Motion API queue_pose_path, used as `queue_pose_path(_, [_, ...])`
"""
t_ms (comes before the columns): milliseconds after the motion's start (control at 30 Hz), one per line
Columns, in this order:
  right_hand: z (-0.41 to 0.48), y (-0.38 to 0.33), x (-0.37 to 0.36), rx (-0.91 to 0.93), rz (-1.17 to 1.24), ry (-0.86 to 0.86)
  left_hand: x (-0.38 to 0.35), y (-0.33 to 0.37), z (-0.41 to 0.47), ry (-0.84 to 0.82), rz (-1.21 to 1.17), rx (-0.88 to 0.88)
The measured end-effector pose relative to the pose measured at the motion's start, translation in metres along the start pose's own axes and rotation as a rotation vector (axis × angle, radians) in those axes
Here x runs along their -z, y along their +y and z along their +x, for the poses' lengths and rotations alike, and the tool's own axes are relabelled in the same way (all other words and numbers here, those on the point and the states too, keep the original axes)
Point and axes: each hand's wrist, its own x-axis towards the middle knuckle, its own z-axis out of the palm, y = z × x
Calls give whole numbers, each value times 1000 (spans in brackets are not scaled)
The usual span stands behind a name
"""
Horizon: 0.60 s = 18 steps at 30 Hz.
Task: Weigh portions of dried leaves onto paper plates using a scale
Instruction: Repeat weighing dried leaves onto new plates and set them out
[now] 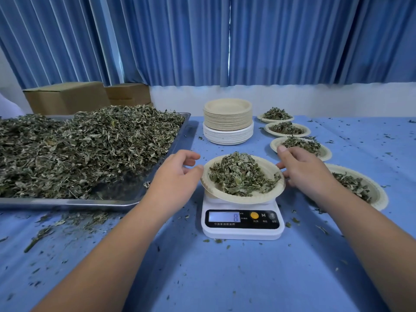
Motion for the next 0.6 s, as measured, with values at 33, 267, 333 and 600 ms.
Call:
queue_pose_path(33, [0,0,0,0,-3,-1,0,-1,0,-6,-1,4])
queue_pose_path(267, [0,-2,-1,27,-44,6,-3,4,-2,52,-32,-95])
queue_pose_path(333, [-1,-2,-1,35,-63,15,-4,11,2,86,-36,-135])
queue_pose_path(600, [1,-3,0,26,-40,20,-17,42,39,-325,272,-237])
